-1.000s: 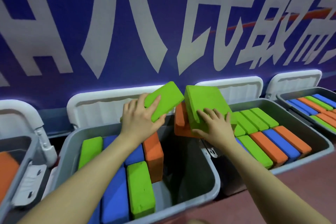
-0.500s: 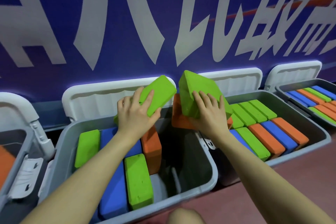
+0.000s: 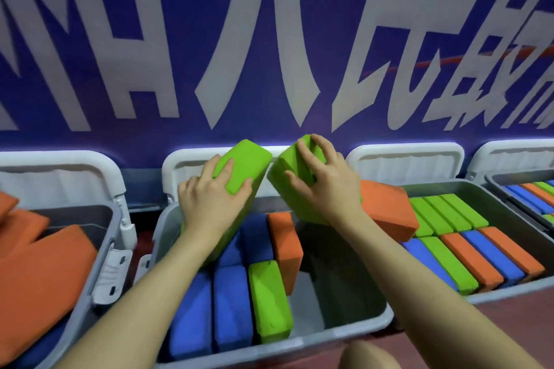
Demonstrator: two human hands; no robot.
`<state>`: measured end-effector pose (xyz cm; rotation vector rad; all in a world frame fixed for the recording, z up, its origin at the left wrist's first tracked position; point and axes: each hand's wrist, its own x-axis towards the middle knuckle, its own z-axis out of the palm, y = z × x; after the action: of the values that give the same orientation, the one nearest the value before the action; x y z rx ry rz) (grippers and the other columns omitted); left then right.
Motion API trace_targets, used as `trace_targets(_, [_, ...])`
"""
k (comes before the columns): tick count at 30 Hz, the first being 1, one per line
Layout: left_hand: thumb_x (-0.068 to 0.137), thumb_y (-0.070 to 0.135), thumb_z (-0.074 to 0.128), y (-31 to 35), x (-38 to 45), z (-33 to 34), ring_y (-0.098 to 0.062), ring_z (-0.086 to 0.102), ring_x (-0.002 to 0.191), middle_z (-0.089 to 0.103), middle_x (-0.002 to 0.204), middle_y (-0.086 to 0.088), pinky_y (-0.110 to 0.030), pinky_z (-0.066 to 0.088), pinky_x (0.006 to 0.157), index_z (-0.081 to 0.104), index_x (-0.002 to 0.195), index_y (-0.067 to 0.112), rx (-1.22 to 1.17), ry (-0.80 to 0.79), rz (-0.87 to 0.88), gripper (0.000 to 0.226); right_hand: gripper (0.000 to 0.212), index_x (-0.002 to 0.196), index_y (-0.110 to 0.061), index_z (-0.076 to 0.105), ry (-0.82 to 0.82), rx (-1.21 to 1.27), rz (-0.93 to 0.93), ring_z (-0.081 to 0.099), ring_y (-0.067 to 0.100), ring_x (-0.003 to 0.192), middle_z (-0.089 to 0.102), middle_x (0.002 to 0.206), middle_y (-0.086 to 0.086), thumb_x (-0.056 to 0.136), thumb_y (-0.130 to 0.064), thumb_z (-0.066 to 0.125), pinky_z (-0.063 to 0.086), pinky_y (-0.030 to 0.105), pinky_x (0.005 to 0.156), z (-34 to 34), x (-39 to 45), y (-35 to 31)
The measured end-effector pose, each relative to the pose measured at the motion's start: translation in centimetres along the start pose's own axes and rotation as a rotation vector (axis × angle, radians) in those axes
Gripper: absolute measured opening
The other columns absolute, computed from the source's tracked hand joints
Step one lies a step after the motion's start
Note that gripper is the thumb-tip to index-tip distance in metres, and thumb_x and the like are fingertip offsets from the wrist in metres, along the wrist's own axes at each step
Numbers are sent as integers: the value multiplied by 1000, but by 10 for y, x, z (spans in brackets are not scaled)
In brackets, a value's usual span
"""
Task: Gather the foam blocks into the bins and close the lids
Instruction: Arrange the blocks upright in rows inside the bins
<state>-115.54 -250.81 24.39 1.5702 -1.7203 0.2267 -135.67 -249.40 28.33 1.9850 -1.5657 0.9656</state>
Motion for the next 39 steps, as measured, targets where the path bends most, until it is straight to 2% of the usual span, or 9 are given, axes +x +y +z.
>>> trace_targets(6, [76,60,39,-22,-21,-7,-42,66,77,63,122,-10,-44,45,78,70,114,17,87,-240,-146,65,58,141,-33,44,-383,99,299,53,25,121,36,148,-6,88,-57,55,49,37,82,23,-21,-38])
trace_targets(10, [78,59,27,-33,-15,-13,-40,63,69,62,100,-18,-43,46,73,69,117,12,280,-305,12,74,63,147,-30,33,-495,111,269,42,25,131,24,155,-2,92,-52,51,45,38,88,26,-13,-41])
trace_targets(14, [84,66,14,-34,-3,-21,-36,58,103,42,136,-11,-37,41,85,29,150,27,382,-470,95,78,88,153,-21,13,-668,208,124,31,29,138,1,160,1,79,-49,50,43,41,93,24,-16,-28])
trace_targets(16, [91,64,25,-33,1,-21,-36,50,117,22,153,-7,-38,39,93,11,153,32,380,-572,115,71,90,151,-22,19,-665,275,72,40,30,130,6,158,-1,71,-48,51,45,38,88,22,-18,-20])
trace_targets(20, [90,65,25,-34,1,-23,-36,46,123,-5,161,6,-39,41,94,1,151,42,366,-642,182,70,77,149,-28,28,-611,212,-40,42,23,131,14,158,-7,84,-51,63,49,37,86,18,-20,-13])
trace_targets(23, [91,65,28,-33,-1,-29,-36,46,123,-7,160,11,-39,43,92,2,149,48,347,-683,170,67,85,152,-36,15,-654,132,-66,39,23,134,0,161,-13,84,-58,60,50,38,88,14,-26,-12])
trace_targets(26, [93,60,34,-28,1,-33,-37,45,125,-7,161,9,-38,43,93,3,150,46,326,-706,147,66,93,153,-35,7,-720,190,-51,32,28,136,-11,161,-12,82,-49,66,47,41,92,12,-35,-14])
trace_targets(33, [96,51,33,11,-12,-34,-34,49,122,4,161,7,-33,37,99,14,152,36,176,-498,18,60,74,147,-34,35,-507,260,145,32,20,139,12,160,-12,81,-41,70,46,38,96,-4,-40,-1])
trace_targets(39, [95,52,33,59,-14,-11,-38,50,120,7,161,7,-36,36,100,16,152,35,66,-481,2,61,70,141,-29,47,-409,211,320,38,17,137,24,157,-8,77,-36,76,45,40,98,-34,-42,28])
